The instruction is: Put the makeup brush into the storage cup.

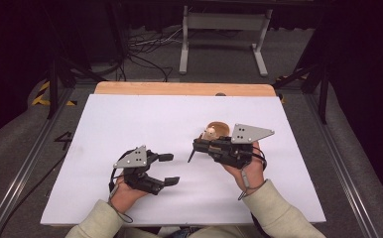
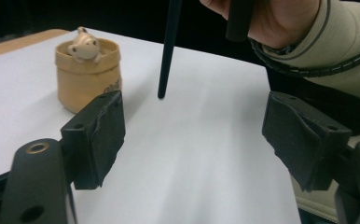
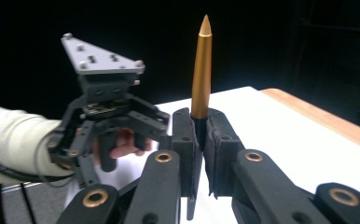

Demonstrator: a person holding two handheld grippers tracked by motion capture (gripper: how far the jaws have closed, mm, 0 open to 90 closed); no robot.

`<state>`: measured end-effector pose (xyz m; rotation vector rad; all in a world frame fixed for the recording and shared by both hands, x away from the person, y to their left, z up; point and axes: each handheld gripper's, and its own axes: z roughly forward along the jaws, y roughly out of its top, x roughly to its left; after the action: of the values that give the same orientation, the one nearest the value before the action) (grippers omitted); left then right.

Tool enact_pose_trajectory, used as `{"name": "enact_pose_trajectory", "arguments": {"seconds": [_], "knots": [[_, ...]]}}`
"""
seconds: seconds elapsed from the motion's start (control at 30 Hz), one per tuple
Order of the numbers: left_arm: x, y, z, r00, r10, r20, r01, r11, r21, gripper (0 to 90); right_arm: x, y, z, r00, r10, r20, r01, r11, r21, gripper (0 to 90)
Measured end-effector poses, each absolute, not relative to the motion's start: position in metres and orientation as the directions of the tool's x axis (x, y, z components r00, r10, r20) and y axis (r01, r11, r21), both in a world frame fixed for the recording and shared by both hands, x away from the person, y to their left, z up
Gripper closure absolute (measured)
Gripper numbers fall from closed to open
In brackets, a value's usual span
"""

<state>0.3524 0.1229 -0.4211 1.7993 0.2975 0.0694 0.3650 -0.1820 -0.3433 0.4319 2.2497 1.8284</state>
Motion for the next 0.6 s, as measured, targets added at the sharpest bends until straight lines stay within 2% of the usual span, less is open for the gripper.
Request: {"name": "enact_pose_trajectory", "arguments": {"seconds": [0.23,0.6], "knots": [[0.353,0.132,-0.419,0.950,0.295,-0.102,0.164,-0.195,0.967,17.7,0.376,-0.193,-0.332,-0.908,0.420,0.003,0.088,0.184,0.979,83.6],[0.352,0.143,-0.416,0.944,0.310,-0.114,0.171,-0.162,0.972,13.3,0.393,-0.206,-0.323,-0.870,0.492,-0.007,0.095,0.182,0.979,83.5]]}}
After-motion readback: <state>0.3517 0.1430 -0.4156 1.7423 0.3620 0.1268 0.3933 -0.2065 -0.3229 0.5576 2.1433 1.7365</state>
